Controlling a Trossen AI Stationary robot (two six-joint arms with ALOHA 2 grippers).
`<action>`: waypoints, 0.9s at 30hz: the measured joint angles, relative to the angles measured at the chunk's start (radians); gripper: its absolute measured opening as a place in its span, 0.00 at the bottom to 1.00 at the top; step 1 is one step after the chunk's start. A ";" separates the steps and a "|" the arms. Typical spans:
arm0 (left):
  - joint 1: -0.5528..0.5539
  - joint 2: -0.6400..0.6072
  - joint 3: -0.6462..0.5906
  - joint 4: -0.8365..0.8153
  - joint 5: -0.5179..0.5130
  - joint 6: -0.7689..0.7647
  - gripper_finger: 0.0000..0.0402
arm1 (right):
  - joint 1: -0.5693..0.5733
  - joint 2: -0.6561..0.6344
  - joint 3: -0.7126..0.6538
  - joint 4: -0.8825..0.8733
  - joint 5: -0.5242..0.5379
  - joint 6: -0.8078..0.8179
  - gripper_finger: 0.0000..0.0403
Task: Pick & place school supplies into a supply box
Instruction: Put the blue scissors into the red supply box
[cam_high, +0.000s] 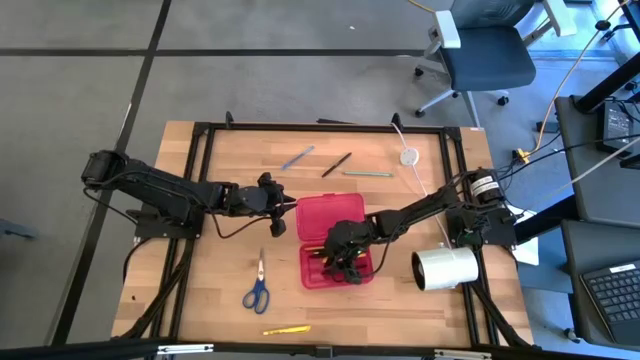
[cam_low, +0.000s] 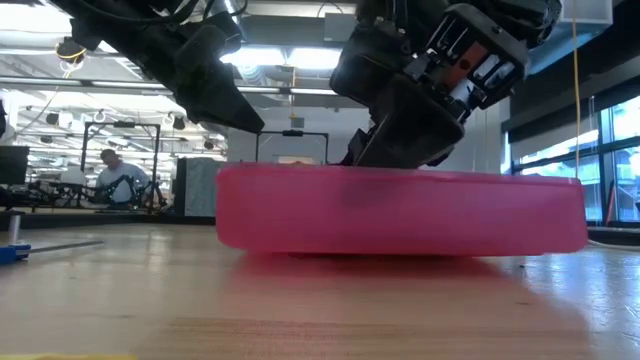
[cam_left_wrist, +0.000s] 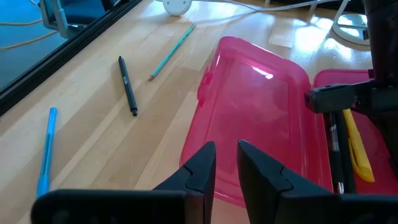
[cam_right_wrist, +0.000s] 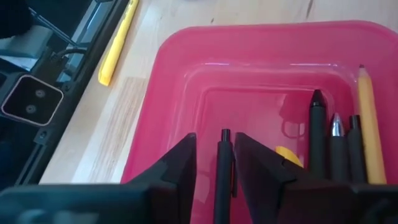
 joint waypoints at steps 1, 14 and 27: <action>0.000 0.000 0.000 0.000 0.000 0.000 0.15 | 0.000 -0.001 0.000 -0.002 0.000 -0.001 0.28; 0.000 0.000 0.000 0.000 0.000 -0.010 0.14 | 0.015 -0.223 0.000 -0.301 0.257 -0.129 0.28; -0.001 0.000 0.000 0.001 0.188 -0.008 0.14 | 0.055 -0.652 -0.270 -0.411 0.391 -0.072 0.28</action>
